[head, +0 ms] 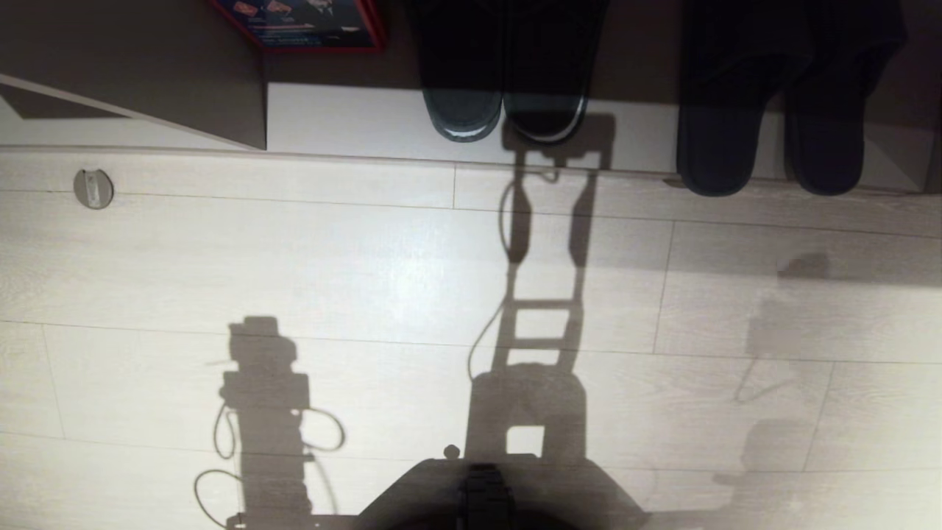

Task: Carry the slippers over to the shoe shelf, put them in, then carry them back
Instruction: Pick up the slippers in the shoe cabinet

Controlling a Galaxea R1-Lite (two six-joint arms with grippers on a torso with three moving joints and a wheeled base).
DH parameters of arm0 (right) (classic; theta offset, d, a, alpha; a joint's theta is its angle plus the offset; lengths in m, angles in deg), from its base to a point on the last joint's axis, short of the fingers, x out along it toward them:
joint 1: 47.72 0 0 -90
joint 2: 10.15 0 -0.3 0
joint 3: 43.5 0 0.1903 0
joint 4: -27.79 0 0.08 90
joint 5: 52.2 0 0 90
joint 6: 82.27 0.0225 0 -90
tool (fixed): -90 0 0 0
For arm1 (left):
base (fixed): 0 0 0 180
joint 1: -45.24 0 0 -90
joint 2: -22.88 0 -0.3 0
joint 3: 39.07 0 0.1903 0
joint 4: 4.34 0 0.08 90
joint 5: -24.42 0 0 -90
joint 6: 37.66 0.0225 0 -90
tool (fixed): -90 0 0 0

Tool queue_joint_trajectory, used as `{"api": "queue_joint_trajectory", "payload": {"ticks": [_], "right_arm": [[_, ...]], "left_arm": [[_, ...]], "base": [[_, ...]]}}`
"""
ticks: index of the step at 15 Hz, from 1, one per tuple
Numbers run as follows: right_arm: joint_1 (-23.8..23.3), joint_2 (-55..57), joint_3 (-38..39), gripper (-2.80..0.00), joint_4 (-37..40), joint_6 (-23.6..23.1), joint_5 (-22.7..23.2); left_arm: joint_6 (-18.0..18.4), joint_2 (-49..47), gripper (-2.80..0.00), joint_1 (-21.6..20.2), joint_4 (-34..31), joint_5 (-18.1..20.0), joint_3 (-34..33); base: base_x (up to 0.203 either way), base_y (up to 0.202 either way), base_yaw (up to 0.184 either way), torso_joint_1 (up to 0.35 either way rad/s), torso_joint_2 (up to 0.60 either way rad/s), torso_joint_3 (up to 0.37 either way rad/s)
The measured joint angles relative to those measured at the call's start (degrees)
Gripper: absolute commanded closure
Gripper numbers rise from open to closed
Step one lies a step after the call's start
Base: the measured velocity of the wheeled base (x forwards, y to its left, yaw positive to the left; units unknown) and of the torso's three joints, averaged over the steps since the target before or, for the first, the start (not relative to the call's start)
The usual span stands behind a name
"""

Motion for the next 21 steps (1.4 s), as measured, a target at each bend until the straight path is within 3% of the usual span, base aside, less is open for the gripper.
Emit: {"api": "queue_joint_trajectory", "payload": {"ticks": [3,5,7,21], "right_arm": [[0.1,-2.6,6.3,0.0,-0.7,-0.1,-2.1],[0.1,-3.3,12.2,0.0,-3.9,0.1,-5.9],[0.2,-3.6,14.7,0.0,-1.5,1.0,-9.4],[0.1,-3.8,15.5,0.0,-0.6,1.4,-9.7]], "left_arm": [[0.1,0.0,0.0,0.0,0.0,0.0,0.0],[0.1,0.0,0.0,0.0,0.0,0.0,0.0],[0.1,0.0,0.0,0.0,0.0,0.0,0.0],[0.0,0.0,0.0,0.0,0.0,0.0,0.0]], "base": [[0.0,0.0,0.0,0.0,0.0,0.0],[0.0,0.0,0.0,0.0,0.0,0.0],[0.0,0.0,0.0,0.0,0.0,0.0],[0.0,0.0,0.0,0.0,0.0,0.0]]}}
